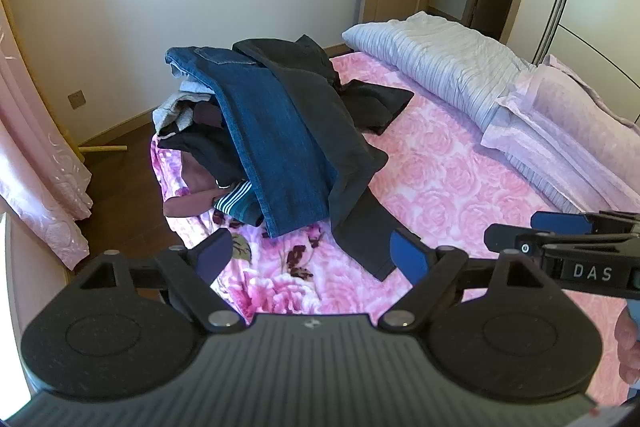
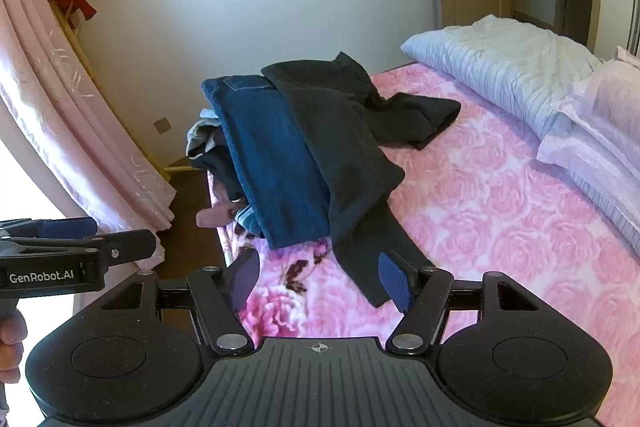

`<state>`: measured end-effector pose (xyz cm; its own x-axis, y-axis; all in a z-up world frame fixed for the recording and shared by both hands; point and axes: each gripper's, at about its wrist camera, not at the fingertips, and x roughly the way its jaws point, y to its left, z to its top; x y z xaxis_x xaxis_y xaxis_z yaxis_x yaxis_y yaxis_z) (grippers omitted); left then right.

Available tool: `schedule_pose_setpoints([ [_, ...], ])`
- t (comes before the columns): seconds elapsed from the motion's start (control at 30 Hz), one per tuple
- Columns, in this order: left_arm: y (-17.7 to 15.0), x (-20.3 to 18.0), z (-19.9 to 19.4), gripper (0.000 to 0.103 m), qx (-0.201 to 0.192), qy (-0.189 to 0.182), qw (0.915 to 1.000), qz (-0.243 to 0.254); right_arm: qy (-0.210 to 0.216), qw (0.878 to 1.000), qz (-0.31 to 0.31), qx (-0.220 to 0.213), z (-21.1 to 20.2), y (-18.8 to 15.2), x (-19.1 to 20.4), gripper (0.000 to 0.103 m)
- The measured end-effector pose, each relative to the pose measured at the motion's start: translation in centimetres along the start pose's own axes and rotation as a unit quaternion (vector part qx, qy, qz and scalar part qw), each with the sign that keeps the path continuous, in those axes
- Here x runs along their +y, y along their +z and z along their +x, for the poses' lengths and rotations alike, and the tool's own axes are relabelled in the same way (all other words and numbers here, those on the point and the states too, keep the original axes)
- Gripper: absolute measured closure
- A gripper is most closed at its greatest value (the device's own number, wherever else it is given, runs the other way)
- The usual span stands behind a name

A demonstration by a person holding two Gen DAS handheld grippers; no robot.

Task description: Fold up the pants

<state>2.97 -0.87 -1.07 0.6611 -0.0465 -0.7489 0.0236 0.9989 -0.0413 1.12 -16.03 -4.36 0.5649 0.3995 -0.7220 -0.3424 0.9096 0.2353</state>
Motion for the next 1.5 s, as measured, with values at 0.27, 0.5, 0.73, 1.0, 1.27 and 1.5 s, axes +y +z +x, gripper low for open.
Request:
schedule_pose_setpoints([
  [0.27,0.7,2.3,3.2,0.019,0.032,0.003,0.9995,-0.008,-0.006,1.0,0.017,0.017,3.4,0.9,0.0,0.04],
  [0.5,4.0,5.4,7.6,0.019,0.047,-0.002,0.9989,-0.005,-0.015,0.999,0.031,0.018,7.7,3.3,0.5,0.04],
  [0.73,10.2,8.6,14.9,0.02,0.061,-0.024,0.9977,0.017,-0.035,0.997,0.058,0.025,13.8,8.0,0.6,0.04],
  [1.0,19.8,12.2,24.6,0.02,0.079,-0.054,0.9945,0.043,-0.067,0.993,0.095,0.024,23.1,16.1,0.7,0.04],
  [1.27,28.3,15.4,34.6,0.025,0.101,-0.062,0.9905,0.07,-0.085,0.994,0.065,0.029,33.2,23.0,2.4,0.04],
  [1.5,31.8,17.3,41.0,0.026,0.126,-0.068,0.9869,0.075,-0.068,0.996,0.022,0.051,40.9,25.7,5.0,0.04],
])
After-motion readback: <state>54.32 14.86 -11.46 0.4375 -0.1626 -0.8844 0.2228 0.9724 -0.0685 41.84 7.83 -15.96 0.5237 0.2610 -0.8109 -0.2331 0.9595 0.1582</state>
